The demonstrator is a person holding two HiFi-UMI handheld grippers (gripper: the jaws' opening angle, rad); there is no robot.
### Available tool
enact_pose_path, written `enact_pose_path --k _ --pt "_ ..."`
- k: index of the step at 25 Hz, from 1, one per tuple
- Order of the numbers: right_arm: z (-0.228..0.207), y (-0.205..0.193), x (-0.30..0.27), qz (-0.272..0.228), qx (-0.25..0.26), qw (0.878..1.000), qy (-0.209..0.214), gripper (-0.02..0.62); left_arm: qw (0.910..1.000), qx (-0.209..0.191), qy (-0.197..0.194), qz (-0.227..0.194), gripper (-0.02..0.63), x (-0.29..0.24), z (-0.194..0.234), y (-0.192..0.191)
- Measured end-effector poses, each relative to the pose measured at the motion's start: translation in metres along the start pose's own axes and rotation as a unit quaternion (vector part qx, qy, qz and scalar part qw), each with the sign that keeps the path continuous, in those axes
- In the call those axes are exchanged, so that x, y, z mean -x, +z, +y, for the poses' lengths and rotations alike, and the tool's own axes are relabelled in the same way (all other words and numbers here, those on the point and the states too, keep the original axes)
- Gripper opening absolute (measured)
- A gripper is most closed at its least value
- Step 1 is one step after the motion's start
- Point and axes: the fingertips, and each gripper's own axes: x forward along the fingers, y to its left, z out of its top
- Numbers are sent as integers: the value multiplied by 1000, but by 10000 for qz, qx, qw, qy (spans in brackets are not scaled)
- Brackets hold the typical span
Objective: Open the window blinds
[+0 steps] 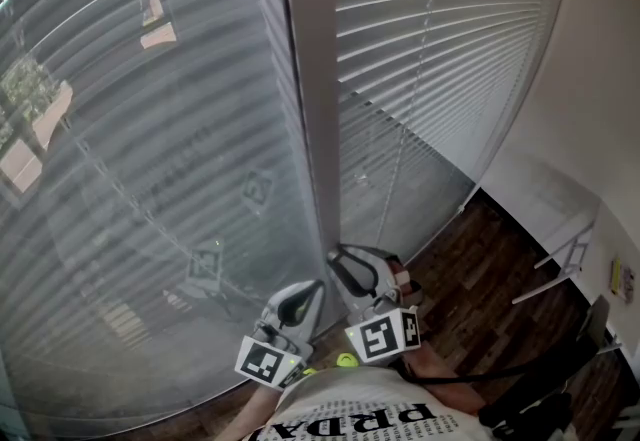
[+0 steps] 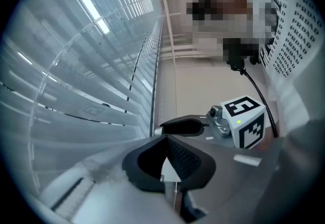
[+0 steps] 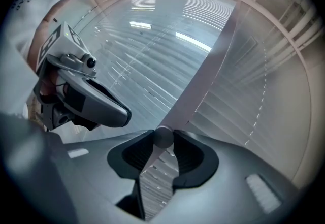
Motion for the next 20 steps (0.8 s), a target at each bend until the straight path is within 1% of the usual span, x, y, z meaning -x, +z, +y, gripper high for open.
enact_pose_path --k 3,6,8,10,13,16,20 --pt "0 0 0 10 -123 9999 -13 126 9999 104 -14 -80 -5 0 -1 1" --pt "-1 0 0 -4 -347 9994 -5 126 9999 -94 -96 22 -5 2 -2 -4" --pt "-2 0 0 -51 -616 9981 9 127 9999 -123 -99 44 -5 2 -1 -6" --pt "-4 0 0 -122 -892 9959 14 127 10000 -55 -78 -3 -5 2 0 -5" --pt "-4 1 0 -218 -1120 9935 4 128 9999 135 -43 -97 -5 1 -1 0" --pt "-6 0 1 -103 -1378 9904 62 129 9999 128 -68 -58 -6 1 -2 -1" --pt "-11 4 0 -205 -1896 9816 67 129 9997 191 -68 -102 -5 1 -2 2"
